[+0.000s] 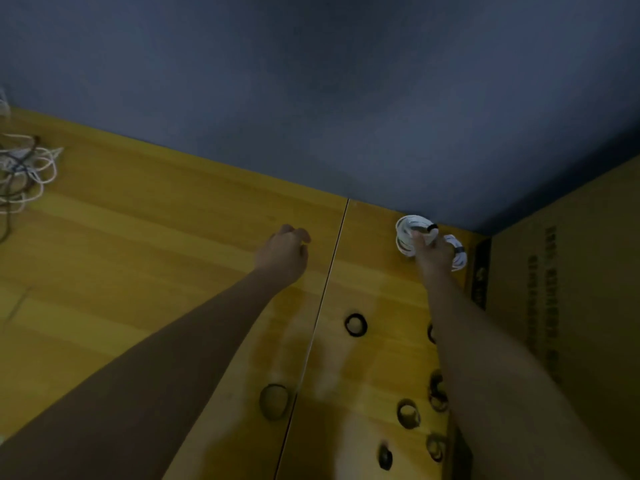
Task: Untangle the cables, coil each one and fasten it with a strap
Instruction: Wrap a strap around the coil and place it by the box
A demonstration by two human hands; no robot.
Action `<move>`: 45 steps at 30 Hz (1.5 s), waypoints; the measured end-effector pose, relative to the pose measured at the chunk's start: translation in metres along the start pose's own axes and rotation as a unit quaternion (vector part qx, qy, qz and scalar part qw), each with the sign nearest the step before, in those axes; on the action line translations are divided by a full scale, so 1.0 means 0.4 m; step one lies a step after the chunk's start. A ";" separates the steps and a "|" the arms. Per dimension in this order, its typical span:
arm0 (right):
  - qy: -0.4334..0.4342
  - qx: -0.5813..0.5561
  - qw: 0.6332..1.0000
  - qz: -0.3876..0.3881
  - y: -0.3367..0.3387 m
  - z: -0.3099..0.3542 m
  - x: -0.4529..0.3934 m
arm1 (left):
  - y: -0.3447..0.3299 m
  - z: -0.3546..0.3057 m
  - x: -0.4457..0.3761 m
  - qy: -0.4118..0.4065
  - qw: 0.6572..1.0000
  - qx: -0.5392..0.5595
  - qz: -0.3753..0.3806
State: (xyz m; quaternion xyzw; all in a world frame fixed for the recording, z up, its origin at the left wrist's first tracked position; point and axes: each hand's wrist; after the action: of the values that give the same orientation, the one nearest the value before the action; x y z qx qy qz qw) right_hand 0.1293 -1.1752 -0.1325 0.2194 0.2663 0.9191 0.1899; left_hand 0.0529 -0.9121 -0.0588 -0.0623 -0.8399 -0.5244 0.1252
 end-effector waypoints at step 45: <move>0.167 0.324 0.931 -0.004 0.029 0.006 0.097 | 0.047 0.044 0.010 -0.064 0.996 -0.045 0.040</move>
State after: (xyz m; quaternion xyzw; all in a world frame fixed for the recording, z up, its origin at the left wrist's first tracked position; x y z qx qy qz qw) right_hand 0.0955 -1.1654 -0.1124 0.1110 0.5786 0.8054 0.0653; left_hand 0.0508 -0.8881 -0.0485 -0.1348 -0.8185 -0.5514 0.0888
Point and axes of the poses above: each hand's wrist, its own x-axis away from the middle knuckle, its own y-axis out of the back of the hand, z = x × y, and after that the axes turned 3 degrees about -z, right-handed
